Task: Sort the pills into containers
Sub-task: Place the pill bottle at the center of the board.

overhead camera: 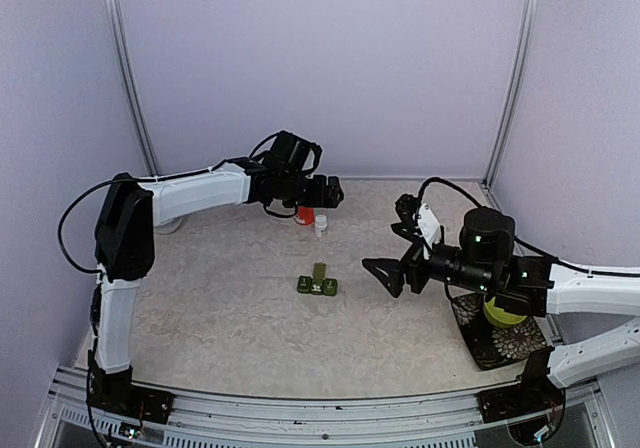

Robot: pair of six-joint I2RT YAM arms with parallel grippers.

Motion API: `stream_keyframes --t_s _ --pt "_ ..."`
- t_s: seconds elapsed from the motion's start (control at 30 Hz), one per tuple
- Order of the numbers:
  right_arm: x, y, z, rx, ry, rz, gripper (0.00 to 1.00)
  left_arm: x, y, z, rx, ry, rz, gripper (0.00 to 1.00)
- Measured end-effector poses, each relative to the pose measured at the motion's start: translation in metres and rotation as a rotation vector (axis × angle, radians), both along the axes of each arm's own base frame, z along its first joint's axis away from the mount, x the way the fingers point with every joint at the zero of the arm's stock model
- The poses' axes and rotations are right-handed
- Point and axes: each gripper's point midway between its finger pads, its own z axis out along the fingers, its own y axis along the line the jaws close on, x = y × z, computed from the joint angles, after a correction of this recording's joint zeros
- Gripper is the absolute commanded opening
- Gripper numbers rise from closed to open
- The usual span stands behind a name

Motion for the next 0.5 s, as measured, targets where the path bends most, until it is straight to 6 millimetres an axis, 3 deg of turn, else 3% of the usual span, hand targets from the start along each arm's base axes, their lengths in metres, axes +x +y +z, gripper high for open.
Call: stream_keyframes --t_s 0.13,0.27,0.37,0.5 --pt "0.005 0.005 0.017 0.033 0.033 0.042 1.00 -0.036 0.009 0.057 -0.044 -0.084 -0.007 0.99" --pt "0.012 0.015 0.031 0.063 0.074 0.089 1.00 -0.066 0.023 0.077 -0.045 -0.139 0.001 0.99" --pt "0.018 0.018 0.032 0.084 0.133 0.124 1.00 -0.082 0.043 0.061 -0.003 -0.151 0.012 0.99" --pt "0.027 0.026 0.025 0.088 0.224 0.163 1.00 -0.103 0.076 0.010 0.059 -0.090 0.003 0.99"
